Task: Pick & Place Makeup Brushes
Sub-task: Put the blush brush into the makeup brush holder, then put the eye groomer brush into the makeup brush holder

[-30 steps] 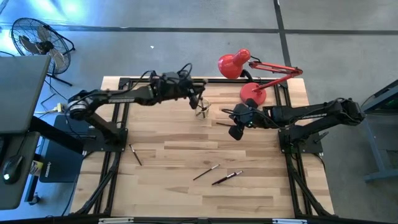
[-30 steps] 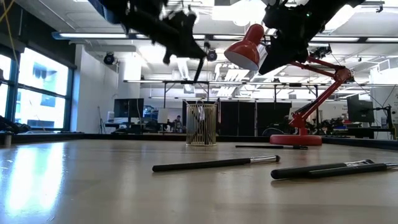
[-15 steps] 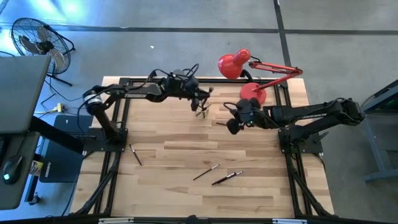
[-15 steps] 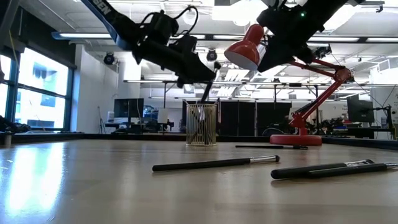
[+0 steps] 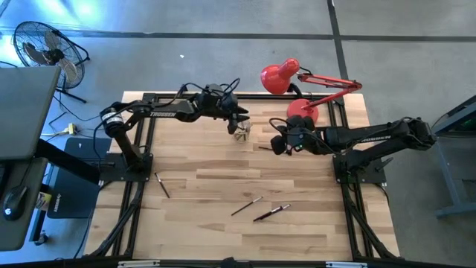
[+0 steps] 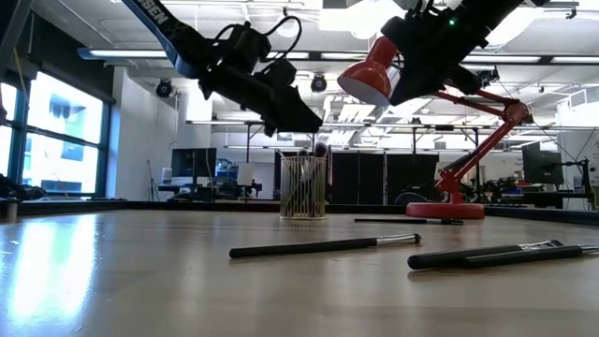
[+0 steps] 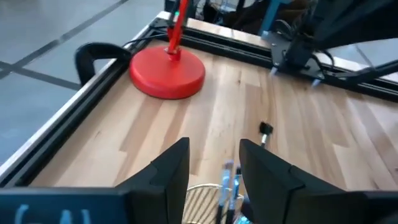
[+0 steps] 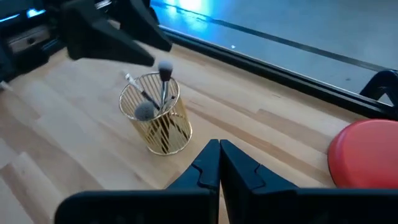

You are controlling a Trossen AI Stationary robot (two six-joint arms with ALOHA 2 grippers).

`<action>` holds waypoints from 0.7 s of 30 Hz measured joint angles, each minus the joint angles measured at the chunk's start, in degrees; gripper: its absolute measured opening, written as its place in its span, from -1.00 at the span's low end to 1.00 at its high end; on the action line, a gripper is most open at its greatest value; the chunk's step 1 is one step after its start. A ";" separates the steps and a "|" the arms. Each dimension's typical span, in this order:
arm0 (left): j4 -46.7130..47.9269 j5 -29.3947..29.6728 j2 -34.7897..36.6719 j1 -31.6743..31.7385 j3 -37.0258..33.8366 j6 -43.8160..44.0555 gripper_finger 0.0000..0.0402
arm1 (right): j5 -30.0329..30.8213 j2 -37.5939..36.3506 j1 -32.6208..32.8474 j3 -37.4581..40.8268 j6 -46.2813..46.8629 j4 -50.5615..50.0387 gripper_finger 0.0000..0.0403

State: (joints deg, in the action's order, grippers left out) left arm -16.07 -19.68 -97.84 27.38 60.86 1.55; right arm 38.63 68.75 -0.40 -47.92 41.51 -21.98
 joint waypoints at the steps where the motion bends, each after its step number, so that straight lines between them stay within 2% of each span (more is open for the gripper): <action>1: -0.20 -0.63 0.00 0.00 0.00 -0.03 -0.30 | 0.26 0.00 0.00 0.00 0.46 0.00 -1.00; 7: -0.53 -0.88 0.00 0.00 0.00 -1.69 -0.30 | 0.68 0.00 0.02 0.00 0.93 -0.02 -1.00; 14: -0.26 -1.68 1.05 0.00 0.74 -4.65 -0.31 | -0.15 0.00 0.02 0.00 -4.09 -2.42 -1.00; 18: 3.01 -2.43 1.05 -0.02 2.96 -4.60 -0.44 | -0.17 0.00 0.00 0.00 -3.59 -4.62 -0.99; 21: 8.41 -2.45 1.05 -0.25 5.19 -5.04 -0.63 | -0.63 -0.02 -0.29 0.00 -0.18 -8.06 -1.00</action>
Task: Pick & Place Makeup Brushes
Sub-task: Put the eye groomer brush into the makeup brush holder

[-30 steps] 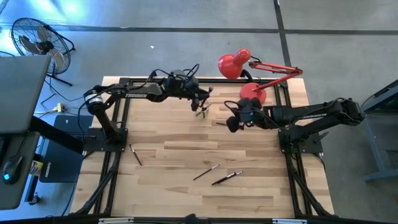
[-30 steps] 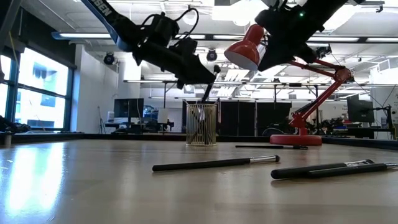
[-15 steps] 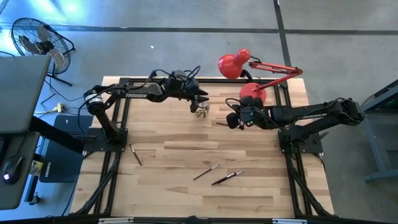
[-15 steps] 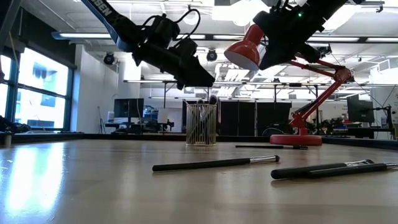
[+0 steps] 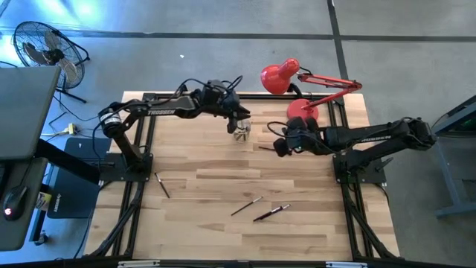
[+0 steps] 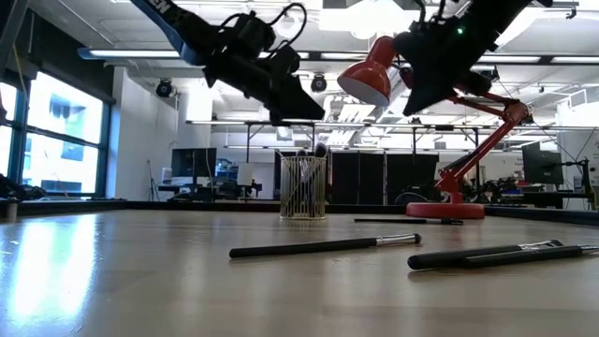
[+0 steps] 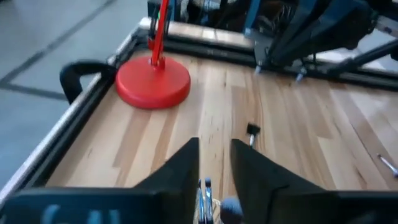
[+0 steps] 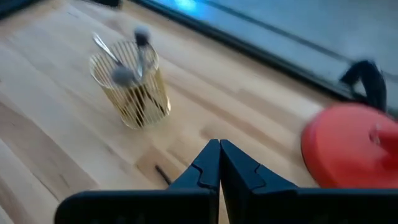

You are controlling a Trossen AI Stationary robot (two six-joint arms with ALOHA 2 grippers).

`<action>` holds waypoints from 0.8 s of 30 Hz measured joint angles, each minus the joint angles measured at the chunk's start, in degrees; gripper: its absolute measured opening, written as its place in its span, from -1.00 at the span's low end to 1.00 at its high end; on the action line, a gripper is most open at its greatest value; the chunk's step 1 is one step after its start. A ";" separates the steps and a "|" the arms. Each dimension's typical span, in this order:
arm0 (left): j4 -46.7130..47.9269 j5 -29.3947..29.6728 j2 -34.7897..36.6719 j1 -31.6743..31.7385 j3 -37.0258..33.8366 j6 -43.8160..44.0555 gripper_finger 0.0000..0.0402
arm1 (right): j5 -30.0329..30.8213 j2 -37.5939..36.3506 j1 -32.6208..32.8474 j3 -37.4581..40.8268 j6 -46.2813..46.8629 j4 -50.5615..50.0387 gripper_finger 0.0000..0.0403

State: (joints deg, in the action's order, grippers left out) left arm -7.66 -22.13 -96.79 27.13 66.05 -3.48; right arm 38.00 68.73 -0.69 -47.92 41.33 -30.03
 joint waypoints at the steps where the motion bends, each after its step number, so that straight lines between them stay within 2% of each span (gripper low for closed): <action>1: 2.14 0.15 0.00 -0.26 0.86 -0.62 -0.71 | -1.13 0.00 -0.48 -0.02 1.58 -1.99 -0.99; 4: 7.53 1.65 0.00 -1.83 3.40 -3.97 -0.95 | -7.36 0.00 -3.17 -0.02 5.82 -10.42 -1.00; 7: 11.23 4.11 0.00 -4.97 5.35 -6.47 -0.94 | -14.51 0.00 -6.50 -0.02 6.40 -17.55 -1.00; 10: 13.57 8.42 0.00 -9.19 7.30 -9.54 -0.98 | -20.11 0.00 -9.81 -0.02 1.79 -20.86 -1.00; 14: 14.27 15.90 0.00 -14.28 8.64 -9.70 -0.99 | -23.88 0.00 -13.39 -0.02 -7.91 -21.21 -1.00; 17: 14.15 21.34 -0.63 -16.73 10.24 -8.43 -0.99 | -28.89 -0.03 -15.98 0.37 -13.59 -21.20 -1.00; 20: 17.41 26.00 -1.69 -18.58 12.42 -6.58 -1.00 | -34.29 -0.09 -17.60 3.90 -17.92 -19.22 -1.00; 24: 20.91 28.87 -3.03 -20.94 16.77 -3.05 -1.00 | -37.08 -0.09 -17.98 12.13 -19.64 -11.73 -1.00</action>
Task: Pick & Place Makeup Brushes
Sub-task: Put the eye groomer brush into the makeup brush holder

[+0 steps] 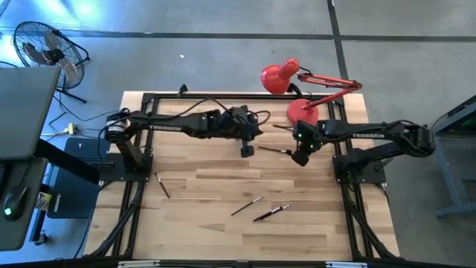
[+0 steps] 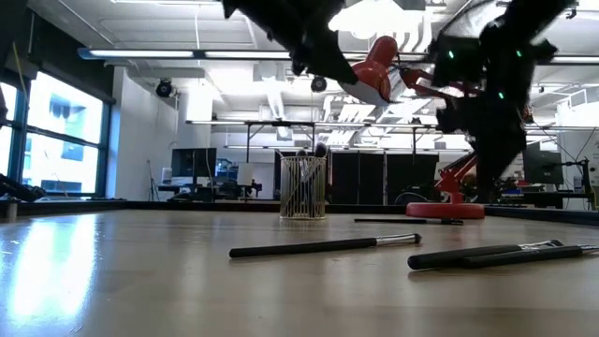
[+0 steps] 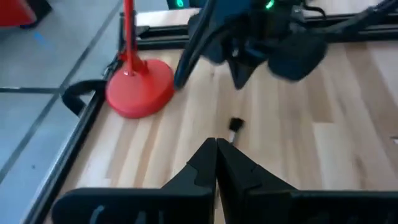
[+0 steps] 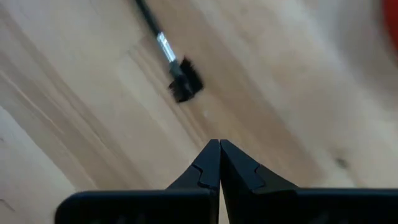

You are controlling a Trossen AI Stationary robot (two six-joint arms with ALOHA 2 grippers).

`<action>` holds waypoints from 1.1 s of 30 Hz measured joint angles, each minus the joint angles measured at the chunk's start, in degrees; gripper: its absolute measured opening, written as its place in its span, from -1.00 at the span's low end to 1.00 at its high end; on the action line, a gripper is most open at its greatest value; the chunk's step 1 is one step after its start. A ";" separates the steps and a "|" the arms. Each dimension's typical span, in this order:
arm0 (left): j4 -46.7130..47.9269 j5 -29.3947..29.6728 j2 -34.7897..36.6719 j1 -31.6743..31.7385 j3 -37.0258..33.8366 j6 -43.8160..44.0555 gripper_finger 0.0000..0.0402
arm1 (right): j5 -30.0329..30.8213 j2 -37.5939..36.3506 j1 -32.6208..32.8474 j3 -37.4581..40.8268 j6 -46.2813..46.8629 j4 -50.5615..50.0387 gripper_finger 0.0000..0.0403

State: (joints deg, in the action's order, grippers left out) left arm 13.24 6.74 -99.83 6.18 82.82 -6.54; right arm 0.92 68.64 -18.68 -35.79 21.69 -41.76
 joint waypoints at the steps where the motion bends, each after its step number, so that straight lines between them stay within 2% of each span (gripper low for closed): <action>1: 1.43 0.29 -0.35 -0.69 0.63 1.08 -1.00 | -0.91 -0.19 0.04 2.13 0.04 2.66 -1.00; 7: 5.06 3.71 -4.57 -4.33 3.40 8.08 -1.00 | -2.26 -2.67 1.30 12.31 4.97 17.35 -0.99; 13: 5.35 2.83 -7.81 -6.01 4.00 16.42 -1.00 | 0.95 -5.57 3.39 18.35 8.20 27.60 -0.91; 15: 8.07 1.11 -8.52 -6.35 3.33 18.12 -1.00 | 2.59 -6.08 3.77 19.31 8.31 29.47 -0.87; 18: 3.97 -0.40 -9.90 -6.26 4.33 20.07 -1.00 | 4.77 -6.58 3.85 19.91 7.69 30.61 -0.78; 20: 6.97 -1.57 -10.29 -6.24 3.76 21.09 -1.00 | 5.72 -6.50 3.85 19.91 6.01 31.66 -0.71; 25: 3.29 -2.94 -12.28 -6.22 4.25 22.59 -1.00 | 5.45 -6.49 3.85 19.89 1.09 35.28 -0.51; 27: 5.02 -3.71 -12.65 -6.22 3.59 22.93 -1.00 | 6.07 -5.96 3.85 19.89 0.03 36.58 -0.45; 33: 2.11 -4.94 -12.41 -6.20 3.95 22.94 -1.00 | 5.91 -3.26 3.85 19.91 -3.77 38.79 -0.42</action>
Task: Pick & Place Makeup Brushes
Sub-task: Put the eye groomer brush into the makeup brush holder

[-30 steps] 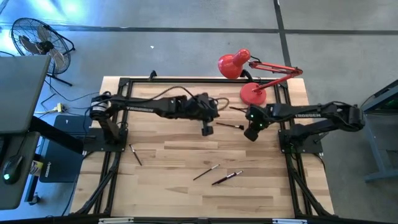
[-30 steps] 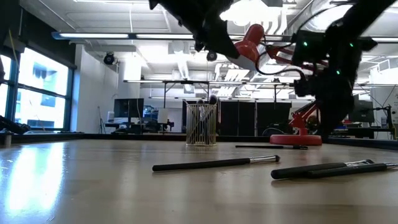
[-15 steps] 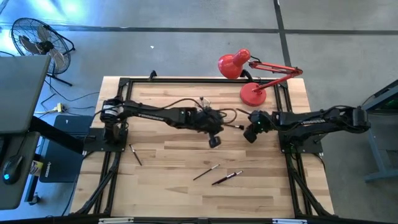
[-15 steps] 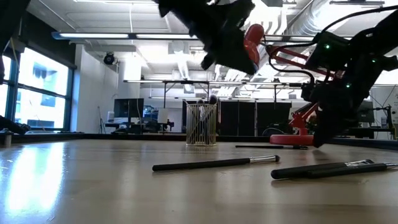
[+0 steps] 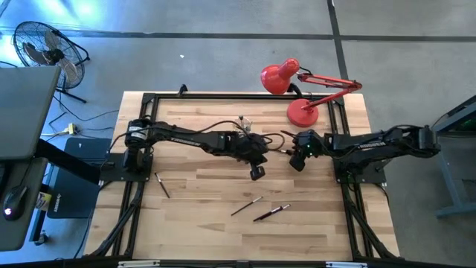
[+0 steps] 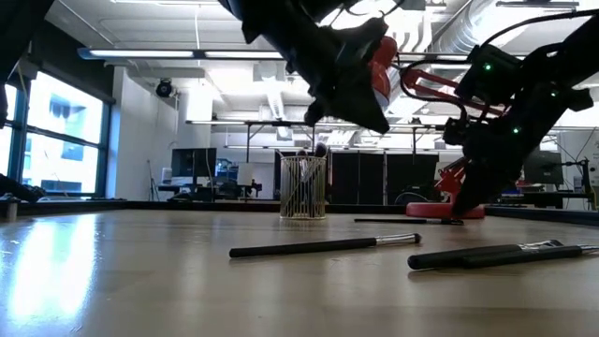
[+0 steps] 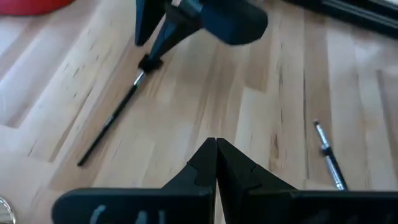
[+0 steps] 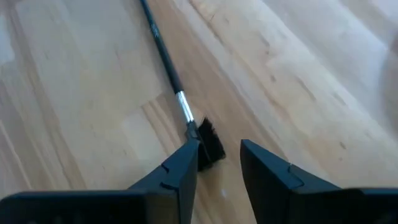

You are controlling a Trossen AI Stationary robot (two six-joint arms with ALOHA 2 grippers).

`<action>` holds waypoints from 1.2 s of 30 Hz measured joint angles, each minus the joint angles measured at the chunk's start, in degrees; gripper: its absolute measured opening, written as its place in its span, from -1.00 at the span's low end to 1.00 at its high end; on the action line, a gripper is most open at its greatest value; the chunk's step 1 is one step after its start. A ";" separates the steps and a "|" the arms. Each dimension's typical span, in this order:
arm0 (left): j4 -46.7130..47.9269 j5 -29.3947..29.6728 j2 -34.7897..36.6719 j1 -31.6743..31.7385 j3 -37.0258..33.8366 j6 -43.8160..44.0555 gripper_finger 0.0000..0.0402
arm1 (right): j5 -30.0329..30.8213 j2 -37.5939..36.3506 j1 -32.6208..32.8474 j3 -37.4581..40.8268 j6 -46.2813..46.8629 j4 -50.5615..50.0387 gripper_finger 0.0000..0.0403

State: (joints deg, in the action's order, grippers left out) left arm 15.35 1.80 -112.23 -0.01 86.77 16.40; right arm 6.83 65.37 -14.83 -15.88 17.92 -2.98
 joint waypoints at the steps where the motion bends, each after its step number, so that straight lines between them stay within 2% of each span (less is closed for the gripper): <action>1: 0.21 0.17 -0.17 0.00 -0.06 0.00 -1.00 | -0.09 0.83 0.00 -0.02 -0.12 0.74 -0.43; 7: -1.28 0.53 -0.19 0.00 -0.09 -0.02 -1.00 | 0.45 5.37 0.00 -0.28 -0.42 2.70 -0.57; 13: -2.05 0.20 -0.21 0.00 -0.11 -0.02 -1.00 | -2.56 6.39 0.97 -0.17 -0.58 5.93 -0.94; 18: -1.95 0.32 -0.21 0.00 -0.11 -0.02 -0.97 | -5.33 5.80 2.71 -0.07 -1.90 6.74 -0.95; 22: -1.86 -0.11 -0.21 0.00 -0.11 0.42 -0.86 | -9.98 4.60 4.38 -0.03 -0.65 6.02 -0.98; 27: -1.77 0.76 -0.21 0.00 -0.11 -2.01 -0.64 | -11.82 2.61 5.88 -3.19 3.96 0.97 -0.99; 32: -0.40 6.53 -0.21 0.00 -0.11 -14.14 -0.47 | -11.83 1.67 7.43 -10.11 3.87 -9.00 -1.00; 36: 2.30 9.31 -0.19 0.00 -0.11 -20.70 -0.41 | -10.24 1.70 8.50 -16.67 2.62 -18.32 -1.00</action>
State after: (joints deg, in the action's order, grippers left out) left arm 17.65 11.11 -112.42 -0.01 86.65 -4.30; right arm -3.41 67.07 -6.33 -32.55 20.54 -21.30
